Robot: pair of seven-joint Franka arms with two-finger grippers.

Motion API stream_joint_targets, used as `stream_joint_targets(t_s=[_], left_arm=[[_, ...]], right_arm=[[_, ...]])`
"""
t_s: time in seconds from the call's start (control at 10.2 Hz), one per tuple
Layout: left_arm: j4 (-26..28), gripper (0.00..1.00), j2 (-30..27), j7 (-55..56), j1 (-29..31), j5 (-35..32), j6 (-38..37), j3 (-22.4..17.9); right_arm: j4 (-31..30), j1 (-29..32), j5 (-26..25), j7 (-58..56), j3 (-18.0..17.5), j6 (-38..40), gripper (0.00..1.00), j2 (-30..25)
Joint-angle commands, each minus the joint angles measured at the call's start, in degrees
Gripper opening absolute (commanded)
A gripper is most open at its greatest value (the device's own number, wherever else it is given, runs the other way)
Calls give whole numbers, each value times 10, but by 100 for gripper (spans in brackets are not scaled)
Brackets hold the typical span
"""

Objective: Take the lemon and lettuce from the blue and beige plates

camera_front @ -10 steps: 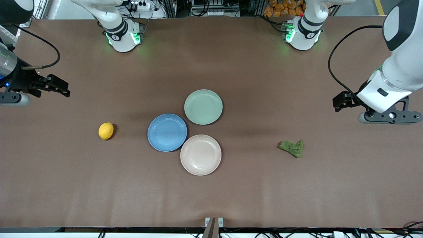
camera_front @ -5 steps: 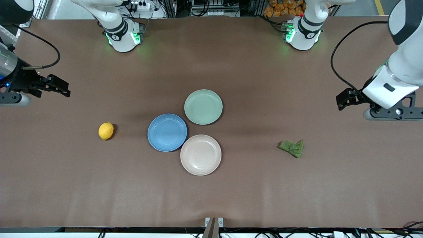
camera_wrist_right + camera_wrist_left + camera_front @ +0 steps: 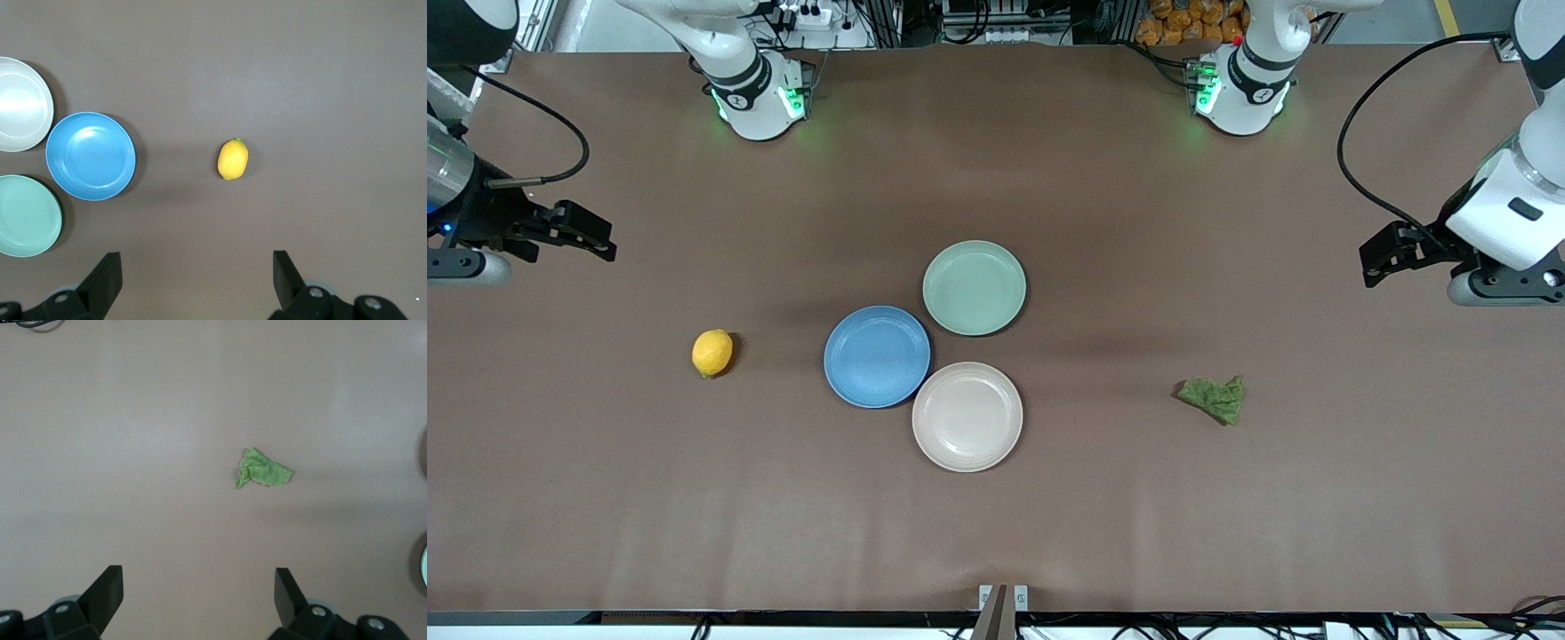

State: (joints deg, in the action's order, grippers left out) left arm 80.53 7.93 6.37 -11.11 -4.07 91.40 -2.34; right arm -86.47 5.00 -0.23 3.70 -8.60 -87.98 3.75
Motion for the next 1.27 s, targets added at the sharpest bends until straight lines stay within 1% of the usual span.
stream_joint_targets(t_s=[0.0,0.2,1.18], left_arm=[[11,100,-27,-15,7,15,-13,1],[11,100,-39,-16,23,17,-34,2],[11,100,-55,-16,33,16,-72,4]], right_arm=[[6,5,8,-11,1,7,100,2],[6,5,9,-11,1,7,100,2],[6,7,9,-11,1,7,100,2]])
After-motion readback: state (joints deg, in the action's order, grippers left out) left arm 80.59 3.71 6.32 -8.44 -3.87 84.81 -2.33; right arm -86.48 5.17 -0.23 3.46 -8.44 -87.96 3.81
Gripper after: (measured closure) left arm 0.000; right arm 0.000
